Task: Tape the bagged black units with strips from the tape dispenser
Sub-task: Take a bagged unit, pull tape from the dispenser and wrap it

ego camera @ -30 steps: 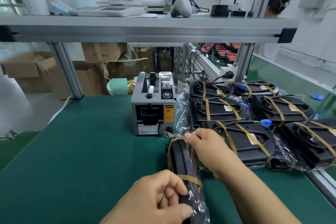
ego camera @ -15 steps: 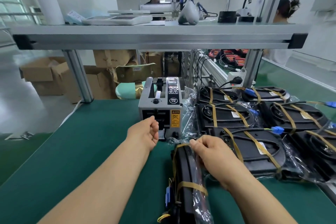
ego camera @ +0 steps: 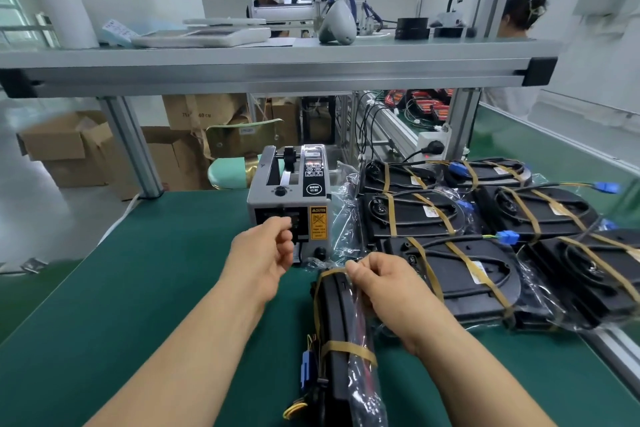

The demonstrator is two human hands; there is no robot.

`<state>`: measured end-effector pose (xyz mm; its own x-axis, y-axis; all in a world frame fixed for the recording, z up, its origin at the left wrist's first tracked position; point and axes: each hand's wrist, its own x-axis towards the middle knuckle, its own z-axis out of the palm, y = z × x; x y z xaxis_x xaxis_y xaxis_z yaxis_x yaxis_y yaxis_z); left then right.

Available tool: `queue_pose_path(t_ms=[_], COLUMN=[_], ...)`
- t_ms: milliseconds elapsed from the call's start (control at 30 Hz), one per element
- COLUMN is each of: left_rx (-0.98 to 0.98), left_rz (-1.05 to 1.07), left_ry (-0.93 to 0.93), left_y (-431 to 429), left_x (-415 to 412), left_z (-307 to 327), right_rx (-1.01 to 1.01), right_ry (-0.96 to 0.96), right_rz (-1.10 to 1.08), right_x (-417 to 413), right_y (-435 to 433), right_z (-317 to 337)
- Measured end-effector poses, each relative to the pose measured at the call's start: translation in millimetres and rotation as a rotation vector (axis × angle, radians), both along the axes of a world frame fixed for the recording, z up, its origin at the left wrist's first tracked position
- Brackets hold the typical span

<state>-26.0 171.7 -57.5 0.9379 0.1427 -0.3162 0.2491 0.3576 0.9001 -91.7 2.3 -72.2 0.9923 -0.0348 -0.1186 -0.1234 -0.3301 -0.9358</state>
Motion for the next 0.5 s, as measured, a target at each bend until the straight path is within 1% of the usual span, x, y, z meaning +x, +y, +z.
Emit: queue_pose_path(t_ms=[100, 133, 167, 267, 500], left_rx=[0.193, 0.275, 0.363, 0.548, 0.637], left_rz=[-0.460, -0.568, -0.633, -0.672, -0.629], left_ry=[-0.109, -0.121, -0.130, -0.163, -0.179], left_y=[12.1, 13.1, 12.4, 5.6, -1.0], left_x=[-34.5, -43.3, -49.5, -55.8, -52.5], left_z=[13.4, 17.0, 19.1, 21.4, 15.9], right_rx=[0.068, 0.076, 0.084, 0.118, 0.117], right_ry=[0.021, 0.023, 0.023, 0.026, 0.021], right_rz=[0.002, 0.003, 0.004, 0.001, -0.008], right_x=[0.7, 1.0, 1.0, 1.1, 0.2], right_y=[1.0, 1.6, 2.4, 4.8, 7.8], right_z=[-1.4, -1.5, -1.4, -1.1, 1.3])
